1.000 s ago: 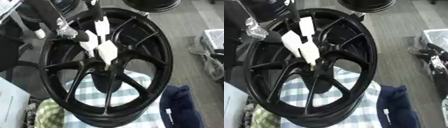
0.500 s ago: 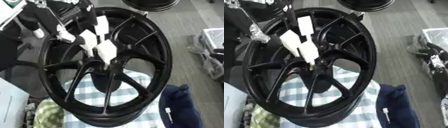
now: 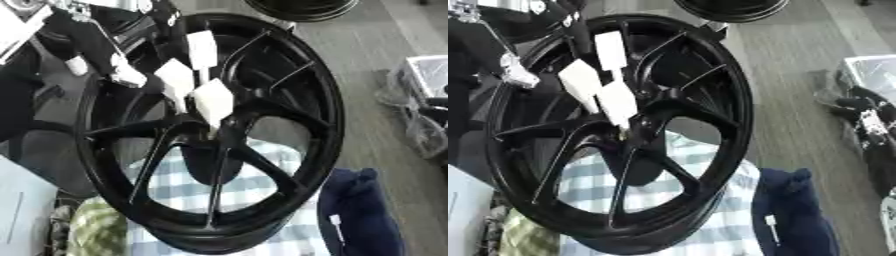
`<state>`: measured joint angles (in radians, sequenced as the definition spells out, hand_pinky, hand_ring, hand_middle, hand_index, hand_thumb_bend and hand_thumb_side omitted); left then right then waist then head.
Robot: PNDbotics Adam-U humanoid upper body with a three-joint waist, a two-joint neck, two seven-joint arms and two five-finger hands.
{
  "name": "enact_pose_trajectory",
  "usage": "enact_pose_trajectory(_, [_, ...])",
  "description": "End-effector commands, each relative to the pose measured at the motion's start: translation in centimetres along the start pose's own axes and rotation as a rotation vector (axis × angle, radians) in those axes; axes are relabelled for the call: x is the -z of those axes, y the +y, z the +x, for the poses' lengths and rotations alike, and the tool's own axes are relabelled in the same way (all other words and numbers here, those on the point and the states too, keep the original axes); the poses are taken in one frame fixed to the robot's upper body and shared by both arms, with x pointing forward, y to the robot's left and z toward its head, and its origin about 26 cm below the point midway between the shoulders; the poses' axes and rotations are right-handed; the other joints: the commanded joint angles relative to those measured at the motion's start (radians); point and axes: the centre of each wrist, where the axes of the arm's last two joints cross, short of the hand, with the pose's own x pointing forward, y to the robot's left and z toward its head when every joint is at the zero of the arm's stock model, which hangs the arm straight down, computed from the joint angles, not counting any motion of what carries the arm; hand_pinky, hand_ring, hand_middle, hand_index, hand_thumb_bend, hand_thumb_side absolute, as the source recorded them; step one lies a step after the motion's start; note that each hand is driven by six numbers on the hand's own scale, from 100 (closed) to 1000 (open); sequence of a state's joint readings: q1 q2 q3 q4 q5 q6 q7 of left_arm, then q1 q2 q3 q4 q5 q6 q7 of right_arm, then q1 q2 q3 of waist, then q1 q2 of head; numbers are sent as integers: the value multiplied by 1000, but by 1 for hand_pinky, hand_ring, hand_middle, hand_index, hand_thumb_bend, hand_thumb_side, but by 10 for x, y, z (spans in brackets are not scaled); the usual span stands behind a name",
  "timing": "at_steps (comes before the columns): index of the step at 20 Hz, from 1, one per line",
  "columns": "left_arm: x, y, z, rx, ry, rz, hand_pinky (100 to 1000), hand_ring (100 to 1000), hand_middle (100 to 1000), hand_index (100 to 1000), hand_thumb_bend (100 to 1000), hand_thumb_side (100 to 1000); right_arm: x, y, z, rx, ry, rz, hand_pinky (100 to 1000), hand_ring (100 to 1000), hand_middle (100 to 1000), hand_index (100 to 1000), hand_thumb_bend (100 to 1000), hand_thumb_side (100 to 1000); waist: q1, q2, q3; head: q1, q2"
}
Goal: Pull the pin out of the wheel hub.
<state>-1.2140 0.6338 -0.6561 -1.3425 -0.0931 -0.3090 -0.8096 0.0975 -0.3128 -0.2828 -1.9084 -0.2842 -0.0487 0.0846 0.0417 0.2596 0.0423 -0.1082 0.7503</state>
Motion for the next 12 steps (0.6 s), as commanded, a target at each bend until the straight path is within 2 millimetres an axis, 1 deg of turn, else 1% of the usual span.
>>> enact_pose_trajectory(1, [-12,9,-2,103,-35,-83,816,787,724,795,412,455,2,-3,4,-20,-11,4,981,755,709,872,100,604,-5,-13,-2,-1,-5])
enact_pose_trajectory(5, [-13,8,-4,108,-26,-82,824,805,745,805,425,451,2,-2,4,-19,-11,5,981,756,710,872,100,606,-5,-11,-1,0,-7])
enact_pose_trajectory(9, [-13,7,-6,109,-21,-84,821,802,741,806,422,454,2,-2,4,-18,-9,4,981,756,711,873,100,609,-6,-8,-2,0,-7])
enact_pose_trajectory(10, [-12,7,-7,108,-21,-84,820,800,740,806,423,453,2,-2,4,-18,-8,4,982,756,711,873,100,598,-6,-8,-2,0,-7])
enact_pose_trajectory(12, [-11,7,-7,107,-20,-83,819,798,739,806,424,450,2,-1,3,-17,-6,4,982,756,711,873,100,612,-7,-6,-2,0,-7])
